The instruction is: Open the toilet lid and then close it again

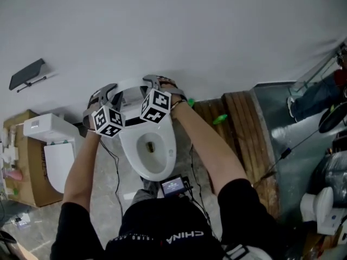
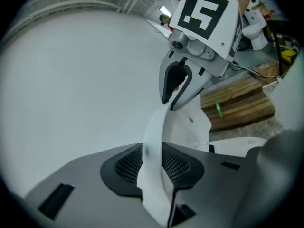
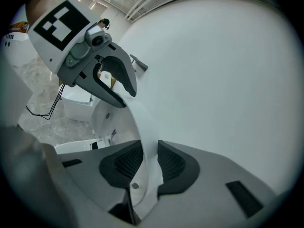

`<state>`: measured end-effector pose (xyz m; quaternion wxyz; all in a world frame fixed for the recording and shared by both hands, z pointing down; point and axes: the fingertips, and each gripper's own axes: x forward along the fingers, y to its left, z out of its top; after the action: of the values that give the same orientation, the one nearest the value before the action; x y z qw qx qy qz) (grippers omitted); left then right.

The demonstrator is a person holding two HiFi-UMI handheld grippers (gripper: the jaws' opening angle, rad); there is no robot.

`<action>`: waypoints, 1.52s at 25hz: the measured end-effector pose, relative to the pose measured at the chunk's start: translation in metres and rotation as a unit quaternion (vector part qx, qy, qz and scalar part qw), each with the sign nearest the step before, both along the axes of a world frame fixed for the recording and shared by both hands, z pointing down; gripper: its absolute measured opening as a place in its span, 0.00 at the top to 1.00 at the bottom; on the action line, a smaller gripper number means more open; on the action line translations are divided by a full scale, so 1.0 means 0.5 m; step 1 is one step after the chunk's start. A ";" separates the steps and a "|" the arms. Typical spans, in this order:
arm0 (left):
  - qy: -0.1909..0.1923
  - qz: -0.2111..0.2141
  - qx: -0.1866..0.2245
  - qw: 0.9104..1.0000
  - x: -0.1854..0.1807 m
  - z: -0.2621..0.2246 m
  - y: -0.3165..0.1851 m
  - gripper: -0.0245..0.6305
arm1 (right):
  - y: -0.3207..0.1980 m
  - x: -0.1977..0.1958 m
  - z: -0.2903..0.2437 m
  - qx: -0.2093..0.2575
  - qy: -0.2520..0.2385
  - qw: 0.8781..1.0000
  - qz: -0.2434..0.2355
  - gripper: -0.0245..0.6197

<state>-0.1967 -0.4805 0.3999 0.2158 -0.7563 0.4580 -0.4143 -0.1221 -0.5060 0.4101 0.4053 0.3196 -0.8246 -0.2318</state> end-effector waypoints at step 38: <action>0.098 -0.106 -0.043 0.989 -0.103 0.006 -0.287 0.85 | -0.294 -0.071 -0.011 0.008 -0.040 0.998 0.038 0.85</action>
<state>-0.2484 -0.6240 0.4031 0.0918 -0.7490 0.5364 -0.3779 -0.1574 -0.6531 0.4043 0.3781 0.3626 -0.8256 -0.2099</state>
